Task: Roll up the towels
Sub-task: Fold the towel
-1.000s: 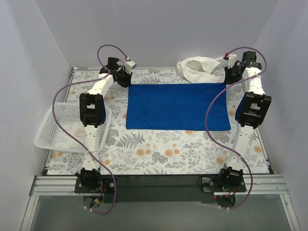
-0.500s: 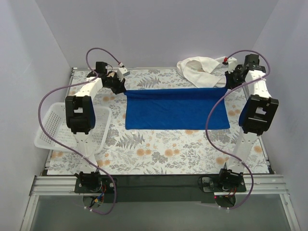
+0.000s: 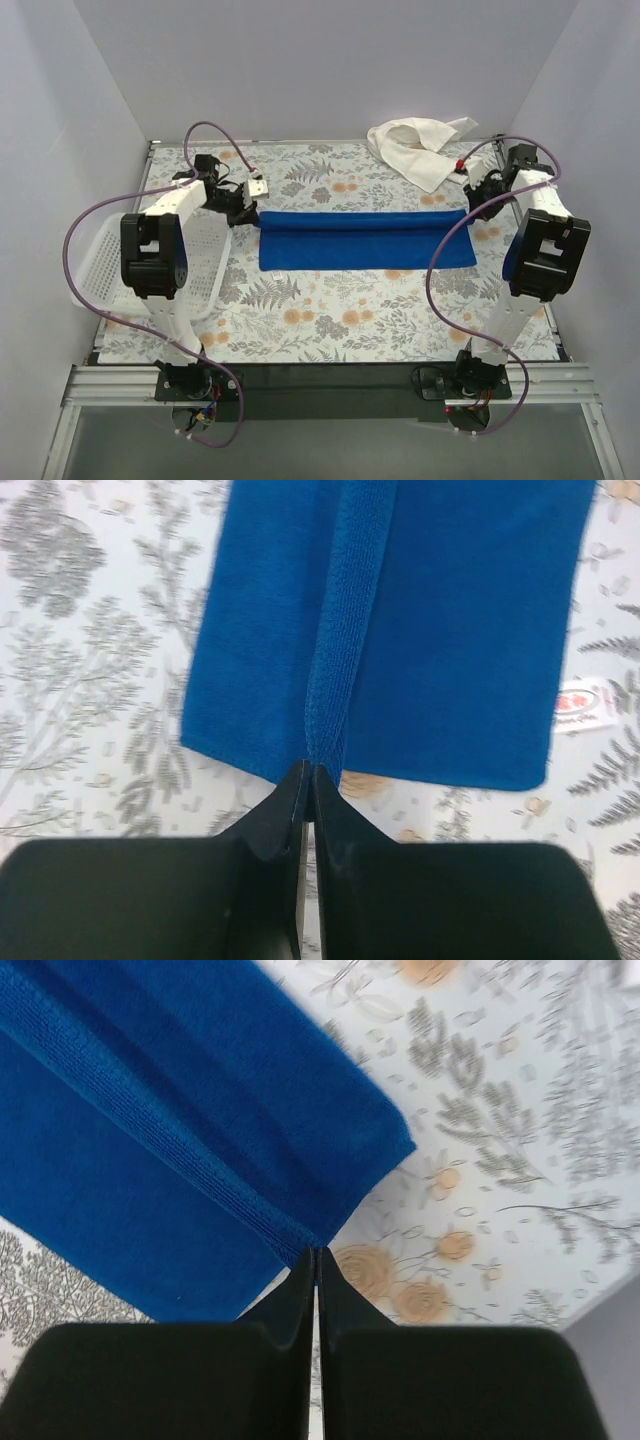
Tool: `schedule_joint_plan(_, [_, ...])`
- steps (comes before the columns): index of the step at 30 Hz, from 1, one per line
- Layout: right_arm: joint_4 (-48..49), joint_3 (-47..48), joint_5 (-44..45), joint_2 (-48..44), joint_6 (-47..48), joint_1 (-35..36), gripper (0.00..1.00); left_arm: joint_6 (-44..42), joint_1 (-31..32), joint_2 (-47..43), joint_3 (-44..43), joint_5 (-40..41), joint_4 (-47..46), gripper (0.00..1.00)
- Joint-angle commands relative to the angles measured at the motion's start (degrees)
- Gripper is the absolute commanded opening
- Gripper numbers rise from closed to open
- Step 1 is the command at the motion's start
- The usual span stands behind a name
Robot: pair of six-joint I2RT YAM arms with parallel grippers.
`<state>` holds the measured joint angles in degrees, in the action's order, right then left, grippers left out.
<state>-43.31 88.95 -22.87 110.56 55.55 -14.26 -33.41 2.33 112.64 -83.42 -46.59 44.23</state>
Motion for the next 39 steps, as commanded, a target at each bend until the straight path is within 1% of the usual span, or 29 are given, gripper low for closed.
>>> schedule_joint_plan(1, [-0.2, -4.1, 1.5, -3.1, 6.0, -0.8, 0.01, -8.2, 0.0, -5.1, 4.1, 0.3, 2.5, 0.00])
schedule_joint_plan(5, [-0.2, -6.7, 1.7, -2.6, 6.8, -0.7, 0.01, -8.6, 0.8, -4.9, 6.7, 1.5, 2.1, 0.00])
schedule_joint_plan(10, [-0.4, -6.1, 2.0, -1.4, 6.4, -0.7, 0.01, -6.7, 4.3, -4.2, 8.1, 5.4, 0.3, 0.00])
schedule_joint_plan(13, [-0.5, -5.6, 2.1, -1.1, 6.2, -0.8, 0.01, -5.7, 5.8, -3.8, 7.8, 6.0, -0.3, 0.00])
schedule_joint_plan(17, [-0.8, -4.2, 2.0, -1.6, 6.0, -0.8, 0.01, -0.6, 6.5, -3.0, 4.0, 8.0, -1.6, 0.00])
schedule_joint_plan(23, [-1.4, -2.6, 0.8, -2.1, 5.1, -0.7, 0.01, 1.0, 6.5, -2.3, -1.8, 8.5, -0.1, 0.00])
schedule_joint_plan(26, [-1.7, -2.1, 0.5, -2.8, 5.6, -0.8, 0.01, -0.5, 6.5, -3.2, -3.6, 9.8, 2.5, 0.00])
schedule_joint_plan(30, [-2.4, -2.1, 0.6, -4.6, 7.4, -1.1, 0.01, -5.0, 6.5, -5.8, -3.9, 11.3, 7.1, 0.00])
schedule_joint_plan(31, [-2.7, -2.3, 0.7, -4.8, 8.3, -1.2, 0.01, -7.0, 6.5, -6.7, -3.5, 11.7, 9.4, 0.00])
schedule_joint_plan(34, [-3.3, -3.3, 1.3, -5.9, 10.0, -1.4, 0.01, -9.2, 6.5, -7.7, -2.5, 12.4, 12.9, 0.00])
schedule_joint_plan(39, [-3.8, -4.9, 1.7, -7.5, 12.1, -3.1, 0.01, -11.2, 6.5, -9.8, 1.0, 13.3, 14.3, 0.00])
